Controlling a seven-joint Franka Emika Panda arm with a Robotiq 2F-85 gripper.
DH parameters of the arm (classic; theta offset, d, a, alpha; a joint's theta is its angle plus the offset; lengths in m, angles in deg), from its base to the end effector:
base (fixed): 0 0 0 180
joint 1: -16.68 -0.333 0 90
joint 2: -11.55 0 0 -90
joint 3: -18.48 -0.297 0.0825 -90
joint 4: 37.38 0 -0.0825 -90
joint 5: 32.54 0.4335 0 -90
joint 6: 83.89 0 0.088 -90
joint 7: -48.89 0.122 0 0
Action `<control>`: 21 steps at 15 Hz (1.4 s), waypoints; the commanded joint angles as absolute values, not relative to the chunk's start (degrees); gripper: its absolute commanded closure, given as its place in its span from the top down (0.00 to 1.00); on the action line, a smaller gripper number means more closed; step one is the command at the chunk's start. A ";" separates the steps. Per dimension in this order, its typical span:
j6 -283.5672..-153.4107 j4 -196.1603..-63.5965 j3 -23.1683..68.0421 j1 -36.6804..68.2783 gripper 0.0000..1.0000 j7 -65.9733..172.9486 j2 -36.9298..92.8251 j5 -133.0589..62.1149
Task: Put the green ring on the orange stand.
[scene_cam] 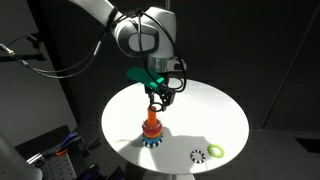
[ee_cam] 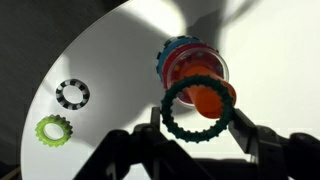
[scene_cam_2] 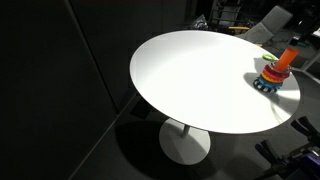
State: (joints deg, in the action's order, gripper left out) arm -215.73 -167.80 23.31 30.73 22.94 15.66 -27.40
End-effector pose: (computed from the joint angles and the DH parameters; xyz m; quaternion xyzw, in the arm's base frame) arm 0.5238 -0.1765 0.2524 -0.9988 -0.0310 0.0102 0.0363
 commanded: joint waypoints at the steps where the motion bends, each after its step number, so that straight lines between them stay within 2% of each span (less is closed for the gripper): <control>1: -217.27 -171.51 24.31 28.63 0.45 22.12 12.03 -27.71; 12: -226.88 -174.63 24.02 25.59 0.45 23.26 13.52 -27.41; 21: -226.97 -174.20 24.91 26.18 0.45 22.71 13.86 -27.53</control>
